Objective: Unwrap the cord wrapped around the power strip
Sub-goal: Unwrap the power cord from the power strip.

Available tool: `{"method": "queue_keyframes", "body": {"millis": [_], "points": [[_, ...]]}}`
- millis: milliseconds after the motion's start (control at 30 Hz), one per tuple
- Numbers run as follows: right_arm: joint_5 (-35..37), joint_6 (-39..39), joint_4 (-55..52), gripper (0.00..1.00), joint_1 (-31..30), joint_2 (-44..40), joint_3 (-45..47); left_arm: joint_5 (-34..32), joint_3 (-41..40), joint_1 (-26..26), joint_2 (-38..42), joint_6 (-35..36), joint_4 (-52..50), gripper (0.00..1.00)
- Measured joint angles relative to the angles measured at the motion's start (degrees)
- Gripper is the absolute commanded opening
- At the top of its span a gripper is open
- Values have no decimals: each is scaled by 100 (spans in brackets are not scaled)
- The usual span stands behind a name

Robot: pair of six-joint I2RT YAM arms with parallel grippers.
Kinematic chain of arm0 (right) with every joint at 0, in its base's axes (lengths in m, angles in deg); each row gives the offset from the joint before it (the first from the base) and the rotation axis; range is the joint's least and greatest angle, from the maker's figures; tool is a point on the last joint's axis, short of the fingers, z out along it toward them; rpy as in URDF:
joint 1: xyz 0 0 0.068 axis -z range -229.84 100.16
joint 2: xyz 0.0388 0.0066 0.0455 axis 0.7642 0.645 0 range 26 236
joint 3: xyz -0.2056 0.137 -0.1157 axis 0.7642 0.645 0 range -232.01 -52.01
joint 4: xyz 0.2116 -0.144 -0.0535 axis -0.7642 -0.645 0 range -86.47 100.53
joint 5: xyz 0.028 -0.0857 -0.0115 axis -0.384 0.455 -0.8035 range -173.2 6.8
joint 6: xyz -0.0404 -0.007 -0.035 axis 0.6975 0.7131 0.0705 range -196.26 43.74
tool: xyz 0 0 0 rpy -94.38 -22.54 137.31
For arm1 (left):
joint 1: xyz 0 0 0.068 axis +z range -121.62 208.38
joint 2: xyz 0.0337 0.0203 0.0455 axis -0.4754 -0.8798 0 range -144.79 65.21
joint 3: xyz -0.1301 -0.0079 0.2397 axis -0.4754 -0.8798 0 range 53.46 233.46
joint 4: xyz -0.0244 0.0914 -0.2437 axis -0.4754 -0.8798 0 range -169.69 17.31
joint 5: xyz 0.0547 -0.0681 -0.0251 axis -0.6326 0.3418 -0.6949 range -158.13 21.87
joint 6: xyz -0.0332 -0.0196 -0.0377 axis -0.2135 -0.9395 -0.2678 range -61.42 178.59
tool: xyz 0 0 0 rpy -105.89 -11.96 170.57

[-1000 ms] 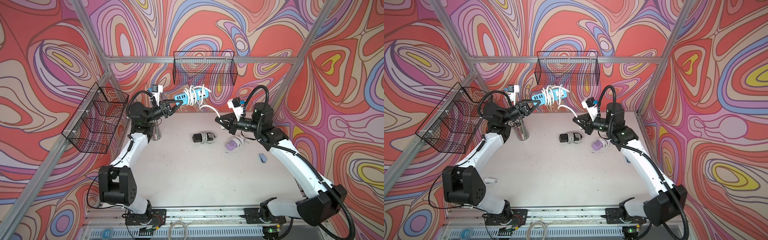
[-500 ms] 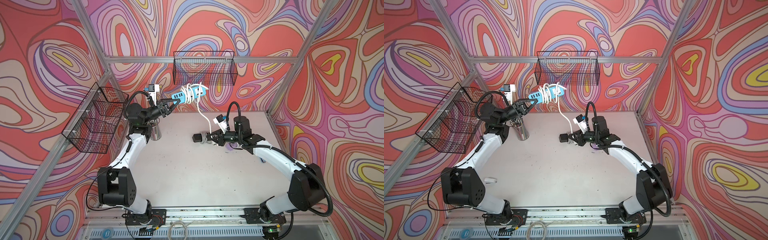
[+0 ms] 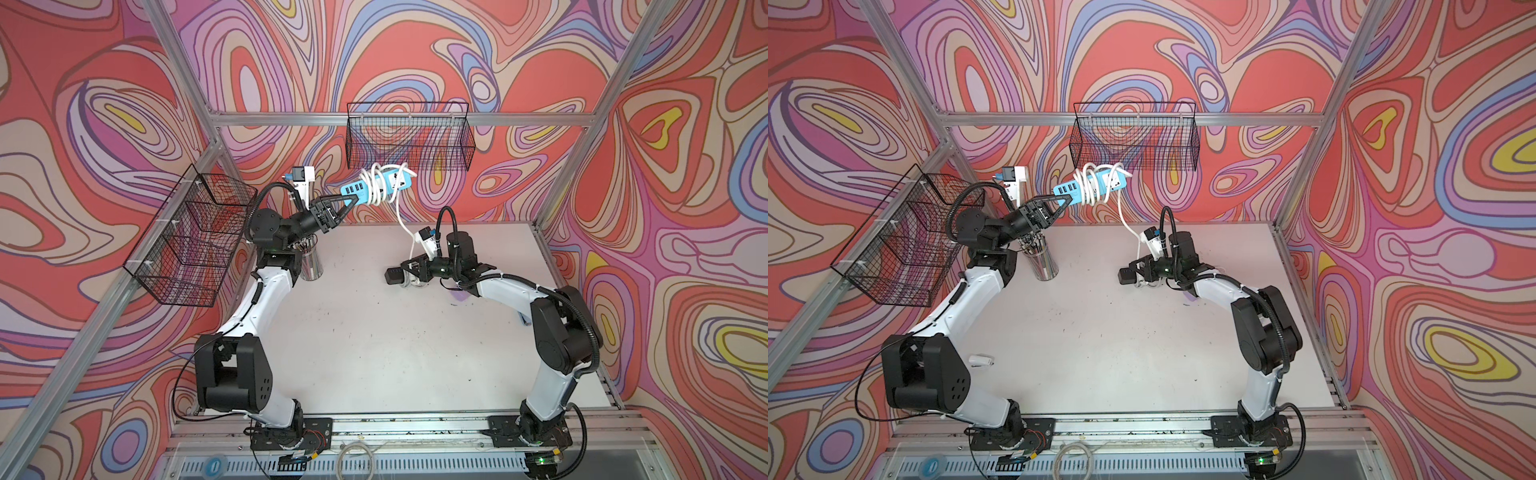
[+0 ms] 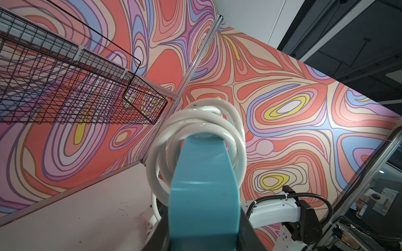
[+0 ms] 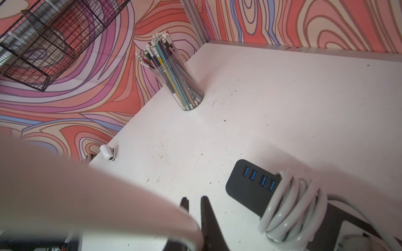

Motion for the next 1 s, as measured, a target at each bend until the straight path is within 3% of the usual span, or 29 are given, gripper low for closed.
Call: {"method": "queue_keyframes", "body": {"millis": [167,367,767,867,1000], "points": [[125,-118,87,0,74,365,-581,-7,0,-2,-37,-157,197,0],[184,-245,-129,0,433,846,-1956,-31,0,-11,-72,-269,409,0],[328,31,-1679,0,815,1825,-6483,-42,0,-216,-190,-280,479,0],[350,146,-1843,0,844,1648,-6655,-44,0,-225,-205,-223,461,0],[455,361,-1947,0,914,774,-5584,-44,0,-225,-205,-90,358,0]]}}
